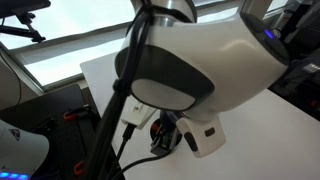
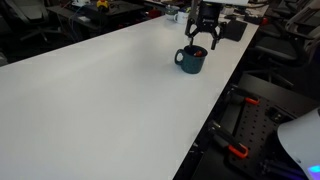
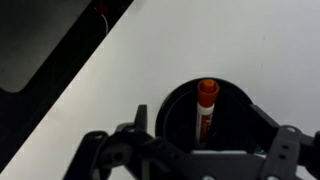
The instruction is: Remove the marker from the mug
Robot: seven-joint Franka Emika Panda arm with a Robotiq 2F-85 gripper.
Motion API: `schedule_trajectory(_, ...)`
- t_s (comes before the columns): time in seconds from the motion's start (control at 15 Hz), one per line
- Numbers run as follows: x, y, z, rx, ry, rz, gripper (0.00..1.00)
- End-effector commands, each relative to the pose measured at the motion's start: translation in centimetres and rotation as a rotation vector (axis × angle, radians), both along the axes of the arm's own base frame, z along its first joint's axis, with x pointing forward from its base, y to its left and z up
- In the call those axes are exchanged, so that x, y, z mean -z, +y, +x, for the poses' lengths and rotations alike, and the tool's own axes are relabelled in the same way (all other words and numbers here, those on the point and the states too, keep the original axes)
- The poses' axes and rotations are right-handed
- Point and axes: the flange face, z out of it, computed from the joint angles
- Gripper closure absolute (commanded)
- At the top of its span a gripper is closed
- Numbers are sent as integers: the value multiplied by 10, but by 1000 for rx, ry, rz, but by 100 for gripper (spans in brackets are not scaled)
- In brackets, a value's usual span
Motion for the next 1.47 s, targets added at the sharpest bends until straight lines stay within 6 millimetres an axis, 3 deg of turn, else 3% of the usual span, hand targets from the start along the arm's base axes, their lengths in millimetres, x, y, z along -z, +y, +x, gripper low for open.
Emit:
schedule_trajectory(0.0,-2,0,-4,-25,-83,-33,0)
schedule_trajectory(1.4,10,4,6,-47,-75,-3,0)
